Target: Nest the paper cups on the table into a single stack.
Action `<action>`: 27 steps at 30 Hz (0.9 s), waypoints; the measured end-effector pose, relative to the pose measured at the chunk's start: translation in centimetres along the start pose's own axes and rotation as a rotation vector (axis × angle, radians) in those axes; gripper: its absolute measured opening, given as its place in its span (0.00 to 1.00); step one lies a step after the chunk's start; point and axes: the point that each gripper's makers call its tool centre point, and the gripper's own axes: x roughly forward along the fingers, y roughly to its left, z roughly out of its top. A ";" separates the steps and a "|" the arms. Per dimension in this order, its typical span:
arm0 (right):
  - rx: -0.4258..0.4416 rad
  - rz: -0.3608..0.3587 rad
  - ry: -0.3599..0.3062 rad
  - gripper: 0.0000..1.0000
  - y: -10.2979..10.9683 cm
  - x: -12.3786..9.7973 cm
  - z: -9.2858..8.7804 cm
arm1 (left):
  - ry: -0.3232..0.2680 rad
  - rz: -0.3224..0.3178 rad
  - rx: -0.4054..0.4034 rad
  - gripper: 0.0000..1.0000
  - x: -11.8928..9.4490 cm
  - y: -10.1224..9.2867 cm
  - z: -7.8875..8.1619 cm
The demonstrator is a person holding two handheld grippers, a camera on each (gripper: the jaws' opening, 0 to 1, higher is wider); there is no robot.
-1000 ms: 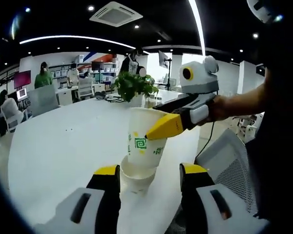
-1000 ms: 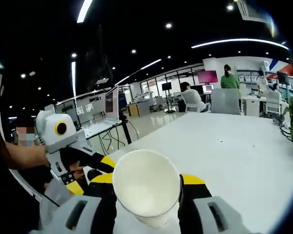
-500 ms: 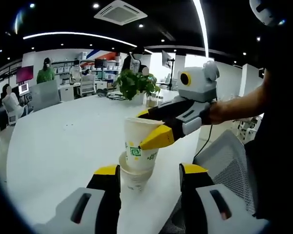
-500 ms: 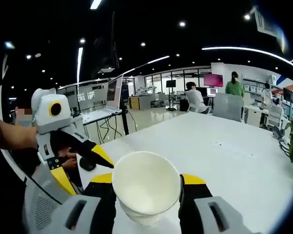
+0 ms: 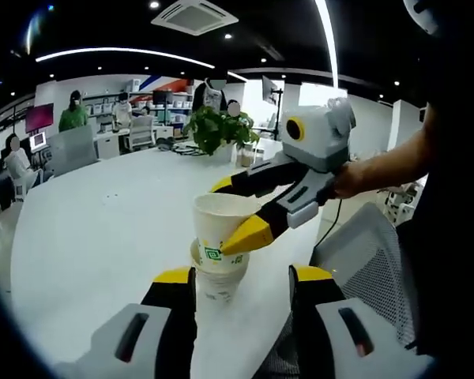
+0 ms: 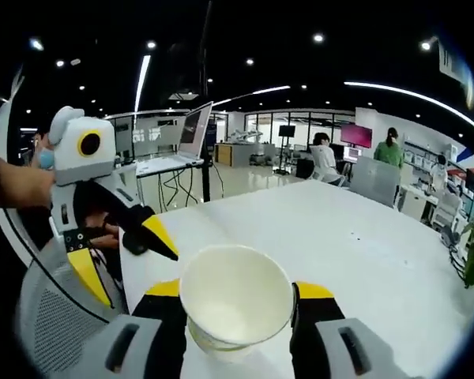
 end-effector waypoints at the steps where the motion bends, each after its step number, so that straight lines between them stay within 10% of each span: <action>1: -0.002 0.003 0.003 0.51 0.1 0.1 -0.1 | 0.002 0.001 0.000 0.45 0.0 0.0 0.0; 27: 0.075 0.024 0.037 0.57 0.3 -0.9 -2.1 | 0.044 0.019 0.015 0.44 0.6 0.7 -1.5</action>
